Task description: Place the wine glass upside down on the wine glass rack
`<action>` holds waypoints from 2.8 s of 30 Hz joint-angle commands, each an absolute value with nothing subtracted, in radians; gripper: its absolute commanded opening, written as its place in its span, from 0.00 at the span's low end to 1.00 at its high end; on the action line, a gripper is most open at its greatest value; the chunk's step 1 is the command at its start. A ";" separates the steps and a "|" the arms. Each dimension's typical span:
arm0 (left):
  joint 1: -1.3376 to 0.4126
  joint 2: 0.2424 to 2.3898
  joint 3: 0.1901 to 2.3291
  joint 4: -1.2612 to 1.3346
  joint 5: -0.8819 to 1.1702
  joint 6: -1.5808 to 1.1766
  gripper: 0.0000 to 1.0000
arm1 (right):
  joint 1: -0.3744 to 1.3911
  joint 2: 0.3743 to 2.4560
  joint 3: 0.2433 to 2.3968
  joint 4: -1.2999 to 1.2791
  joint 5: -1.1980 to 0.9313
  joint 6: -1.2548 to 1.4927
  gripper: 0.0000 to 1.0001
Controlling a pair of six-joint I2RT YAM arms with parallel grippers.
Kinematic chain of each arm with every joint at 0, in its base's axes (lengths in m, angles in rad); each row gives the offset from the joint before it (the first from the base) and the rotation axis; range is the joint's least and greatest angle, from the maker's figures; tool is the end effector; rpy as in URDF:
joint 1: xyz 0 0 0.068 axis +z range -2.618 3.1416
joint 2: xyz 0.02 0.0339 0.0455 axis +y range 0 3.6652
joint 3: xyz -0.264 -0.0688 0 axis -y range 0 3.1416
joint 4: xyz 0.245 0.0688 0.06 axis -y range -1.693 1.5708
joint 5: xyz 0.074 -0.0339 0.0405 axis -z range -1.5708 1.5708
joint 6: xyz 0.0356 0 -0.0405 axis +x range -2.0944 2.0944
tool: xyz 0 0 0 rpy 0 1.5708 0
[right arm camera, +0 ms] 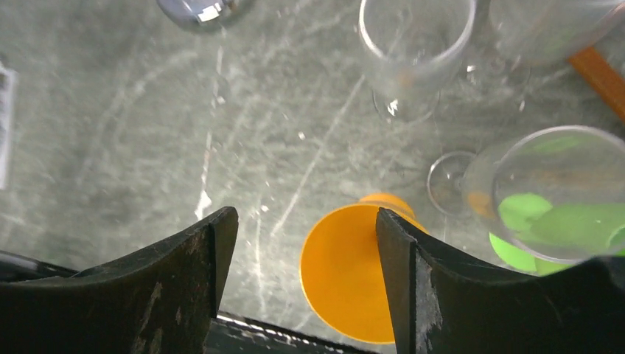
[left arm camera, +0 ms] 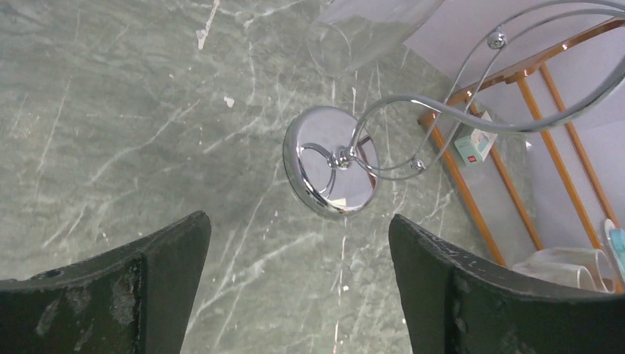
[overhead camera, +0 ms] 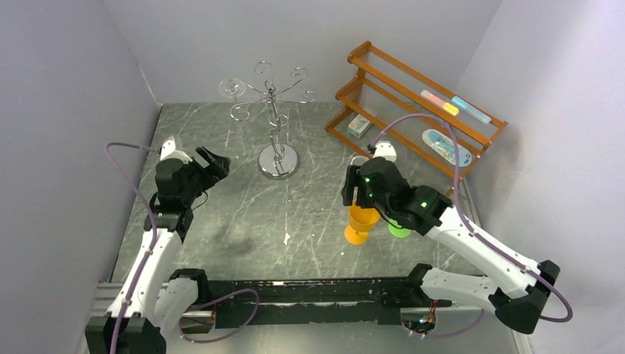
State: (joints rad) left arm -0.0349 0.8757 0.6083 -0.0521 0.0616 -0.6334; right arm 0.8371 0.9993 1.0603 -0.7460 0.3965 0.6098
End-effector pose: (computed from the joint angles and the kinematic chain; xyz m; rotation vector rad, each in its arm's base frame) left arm 0.2069 -0.0094 0.2750 -0.5257 1.8492 -0.5114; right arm 0.1447 0.1400 0.3428 -0.0414 2.2170 0.3607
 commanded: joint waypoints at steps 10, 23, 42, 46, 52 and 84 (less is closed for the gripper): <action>-0.035 0.726 0.588 -0.180 0.059 -0.613 0.95 | 0.910 1.190 0.960 -0.753 0.302 0.622 0.34; -0.034 0.707 0.657 -0.198 0.167 -0.674 0.97 | 0.976 1.162 1.013 -0.473 0.197 0.563 0.00; -0.034 0.617 0.615 -0.278 0.490 -1.303 0.97 | 1.012 1.164 0.644 0.810 0.078 0.448 0.00; -0.034 0.600 0.645 -0.374 0.478 -1.336 0.97 | 1.042 1.212 0.621 0.948 0.063 0.452 0.00; -0.034 0.520 0.649 -0.340 0.457 -1.357 0.97 | 1.104 1.286 0.601 1.131 0.083 0.433 0.00; -0.035 0.267 0.686 -0.539 0.159 -1.501 0.97 | 1.352 1.556 0.773 1.369 0.321 0.064 0.00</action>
